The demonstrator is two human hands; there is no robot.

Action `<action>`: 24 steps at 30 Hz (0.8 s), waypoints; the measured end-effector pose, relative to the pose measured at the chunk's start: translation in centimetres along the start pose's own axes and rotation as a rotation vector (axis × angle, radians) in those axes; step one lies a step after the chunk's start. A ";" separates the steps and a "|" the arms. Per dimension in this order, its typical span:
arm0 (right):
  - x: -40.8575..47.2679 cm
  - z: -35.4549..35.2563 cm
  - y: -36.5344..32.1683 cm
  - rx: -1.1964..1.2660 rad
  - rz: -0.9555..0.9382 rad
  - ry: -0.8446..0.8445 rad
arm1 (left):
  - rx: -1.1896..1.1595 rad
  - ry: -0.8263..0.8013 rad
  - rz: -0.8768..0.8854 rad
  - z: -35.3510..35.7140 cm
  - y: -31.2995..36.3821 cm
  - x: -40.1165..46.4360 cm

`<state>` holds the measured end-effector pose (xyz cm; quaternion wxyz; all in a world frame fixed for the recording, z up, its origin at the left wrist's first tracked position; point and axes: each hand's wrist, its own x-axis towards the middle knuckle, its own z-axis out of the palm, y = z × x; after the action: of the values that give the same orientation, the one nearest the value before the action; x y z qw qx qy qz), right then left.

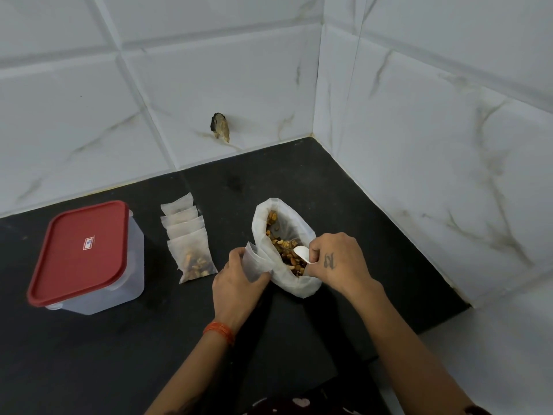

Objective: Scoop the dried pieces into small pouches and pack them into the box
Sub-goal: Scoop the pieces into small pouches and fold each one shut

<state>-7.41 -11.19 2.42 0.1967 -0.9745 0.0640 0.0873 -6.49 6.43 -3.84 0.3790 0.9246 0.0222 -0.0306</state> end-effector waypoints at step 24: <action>1.2 0.4 1.2 0.167 0.033 -0.076 | -0.235 -0.226 -0.148 0.1 0.7 0.6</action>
<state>-6.49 -12.25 1.41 0.2781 -0.9495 0.0795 0.1219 -5.83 5.83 -3.45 0.4814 0.8604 0.0510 -0.1594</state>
